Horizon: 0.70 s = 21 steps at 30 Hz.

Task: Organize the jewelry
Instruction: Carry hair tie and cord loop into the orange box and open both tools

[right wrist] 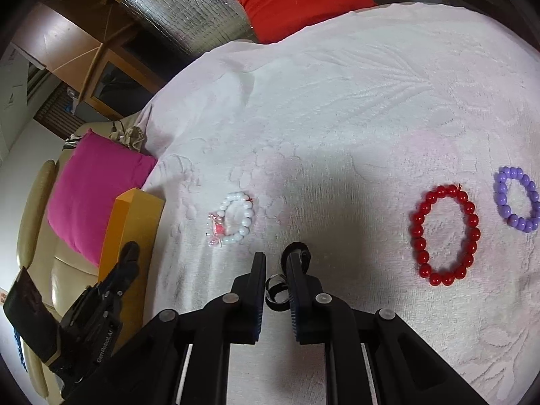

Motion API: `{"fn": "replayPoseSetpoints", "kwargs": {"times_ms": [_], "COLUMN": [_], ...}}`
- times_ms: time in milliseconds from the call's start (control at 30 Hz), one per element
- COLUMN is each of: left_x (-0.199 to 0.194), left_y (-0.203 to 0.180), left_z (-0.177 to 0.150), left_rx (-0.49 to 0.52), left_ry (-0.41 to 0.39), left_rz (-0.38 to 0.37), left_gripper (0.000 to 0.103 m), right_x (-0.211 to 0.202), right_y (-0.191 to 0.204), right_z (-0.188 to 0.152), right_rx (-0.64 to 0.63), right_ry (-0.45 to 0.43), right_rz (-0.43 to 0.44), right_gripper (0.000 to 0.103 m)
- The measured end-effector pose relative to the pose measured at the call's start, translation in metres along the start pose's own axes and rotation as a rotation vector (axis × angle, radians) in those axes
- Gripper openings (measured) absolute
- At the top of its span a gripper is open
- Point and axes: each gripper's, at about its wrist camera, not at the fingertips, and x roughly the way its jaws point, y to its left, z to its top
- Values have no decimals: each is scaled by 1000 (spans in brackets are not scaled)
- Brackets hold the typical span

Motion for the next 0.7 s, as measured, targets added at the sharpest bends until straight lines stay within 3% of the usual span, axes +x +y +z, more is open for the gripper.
{"fn": "replayPoseSetpoints", "kwargs": {"times_ms": [133, 200, 233, 267, 333, 400, 467, 500, 600, 700], "left_x": [-2, -2, -3, -3, -4, -5, -5, -6, -10, -16], "left_y": [7, 9, 10, 11, 11, 12, 13, 14, 19, 25], "left_z": [-1, -2, -3, -3, -3, -3, -2, -2, -2, -2], "left_rx": [-11, -7, -9, -11, -9, -11, -14, -13, -27, -42], "left_ry": [-2, -5, -6, -6, -9, -12, -16, -19, -32, -51], "left_rz": [28, 45, 47, 46, 58, 64, 74, 80, 98, 123], "left_gripper": [13, 13, 13, 13, 13, 13, 13, 13, 13, 13], "right_x": [0, 0, 0, 1, 1, 7, 17, 25, 27, 25], "right_y": [-5, -10, -11, -12, -12, -8, -6, -4, 8, 15], "right_z": [1, 2, 3, 3, 2, 0, -4, -7, -12, -14], "right_rx": [3, 13, 16, 17, 1, -37, -62, -86, -188, -207], "right_ry": [0, 5, 7, 7, -3, 17, 60, 92, 73, 63], "right_rz": [-86, -104, -110, -121, -134, -149, -174, -202, -259, -248], "right_gripper": [15, 21, 36, 57, 66, 62, 39, 32, 13, 9]}}
